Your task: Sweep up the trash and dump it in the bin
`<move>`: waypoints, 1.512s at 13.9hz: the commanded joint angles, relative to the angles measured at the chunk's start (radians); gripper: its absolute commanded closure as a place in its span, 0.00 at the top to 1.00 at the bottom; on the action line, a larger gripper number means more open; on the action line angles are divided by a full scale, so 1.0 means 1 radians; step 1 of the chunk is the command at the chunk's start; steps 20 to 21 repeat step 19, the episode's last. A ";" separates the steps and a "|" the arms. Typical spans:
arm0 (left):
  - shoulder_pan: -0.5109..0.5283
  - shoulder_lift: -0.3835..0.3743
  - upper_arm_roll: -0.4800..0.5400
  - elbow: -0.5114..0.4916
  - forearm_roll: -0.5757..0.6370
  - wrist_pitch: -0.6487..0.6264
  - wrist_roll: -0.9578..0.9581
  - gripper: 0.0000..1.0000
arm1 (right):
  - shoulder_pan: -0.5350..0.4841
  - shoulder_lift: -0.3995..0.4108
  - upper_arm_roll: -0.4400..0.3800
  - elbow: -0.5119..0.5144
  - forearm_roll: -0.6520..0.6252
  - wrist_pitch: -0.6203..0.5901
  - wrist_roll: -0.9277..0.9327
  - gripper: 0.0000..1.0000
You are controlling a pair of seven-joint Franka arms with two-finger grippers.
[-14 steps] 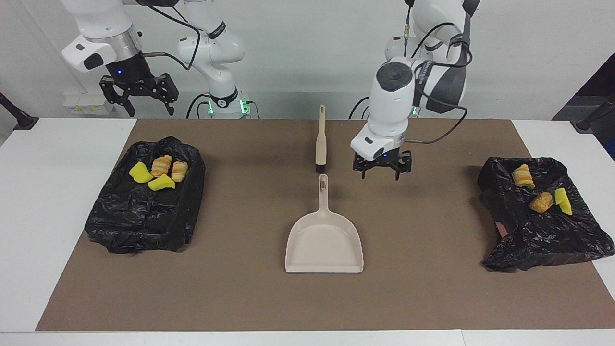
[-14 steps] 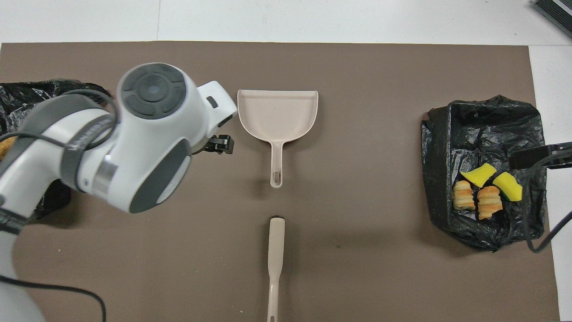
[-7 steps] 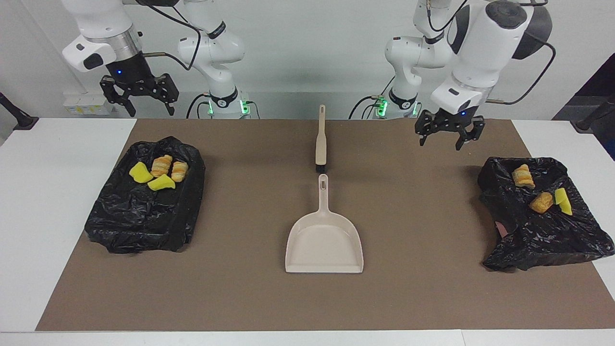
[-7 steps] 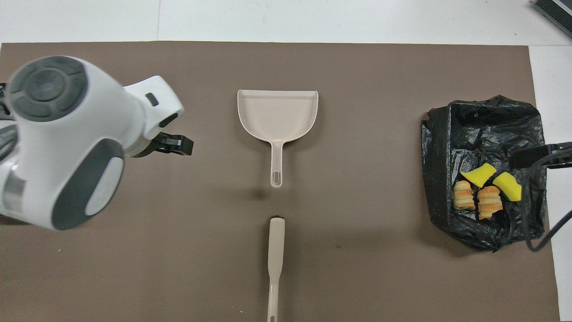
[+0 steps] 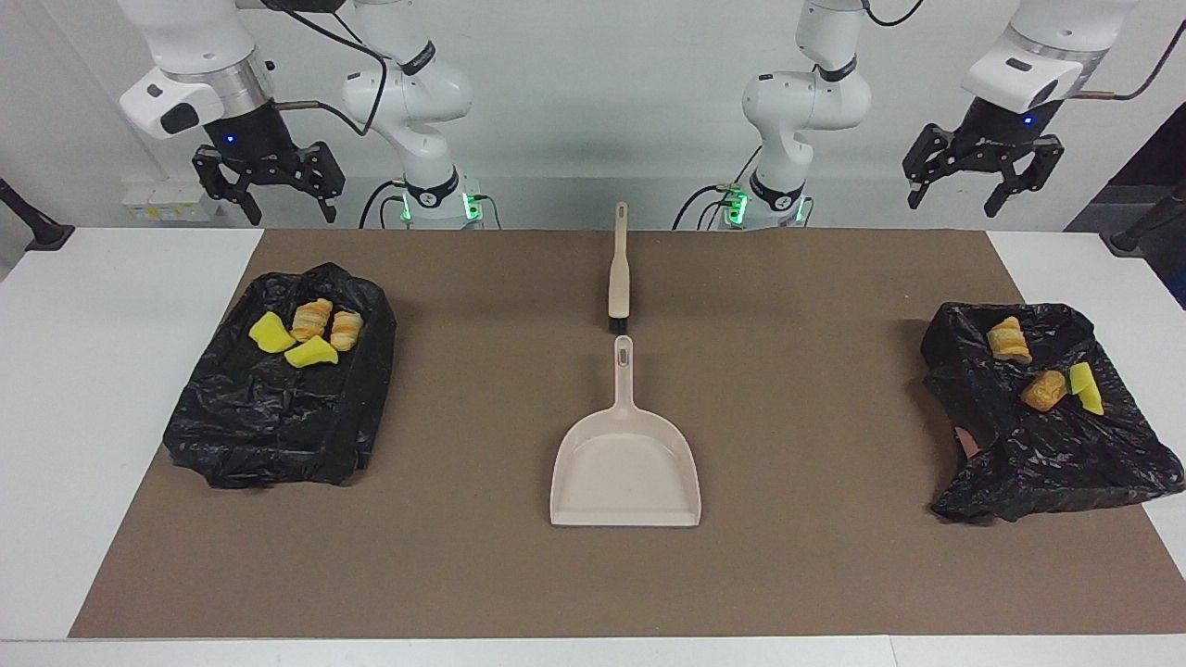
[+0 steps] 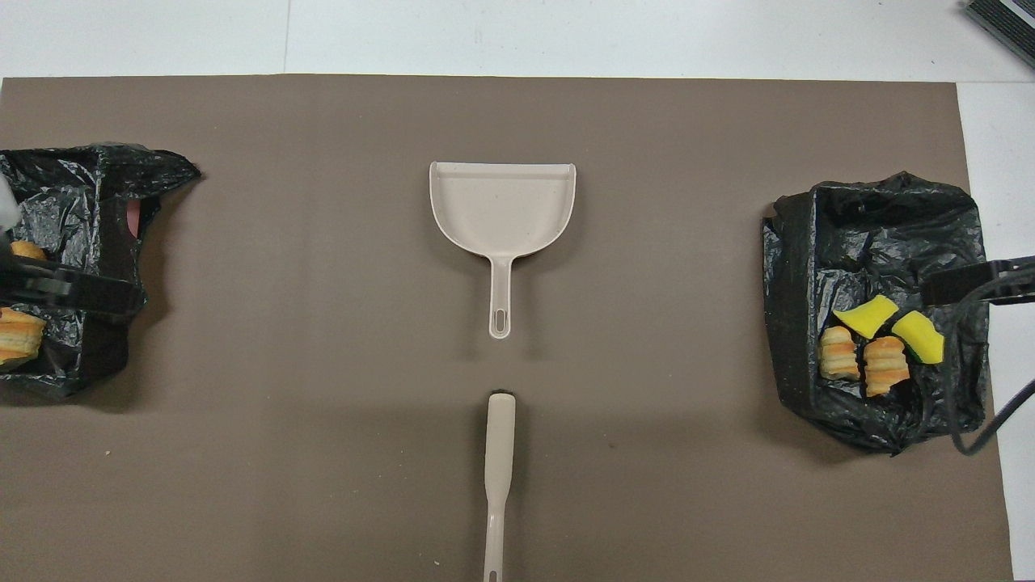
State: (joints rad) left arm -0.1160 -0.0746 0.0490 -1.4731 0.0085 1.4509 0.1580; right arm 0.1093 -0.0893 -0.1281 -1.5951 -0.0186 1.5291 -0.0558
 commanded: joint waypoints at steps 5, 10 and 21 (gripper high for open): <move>0.053 0.087 -0.023 0.168 -0.024 -0.113 0.015 1.00 | -0.005 -0.010 -0.001 -0.006 0.017 -0.015 0.016 1.00; 0.056 0.036 -0.024 0.051 -0.024 -0.041 0.012 1.00 | -0.003 -0.010 -0.001 -0.006 0.017 -0.015 0.017 1.00; 0.119 0.036 -0.100 0.051 -0.022 -0.040 0.012 1.00 | -0.003 -0.020 0.001 -0.022 0.019 -0.021 0.086 1.00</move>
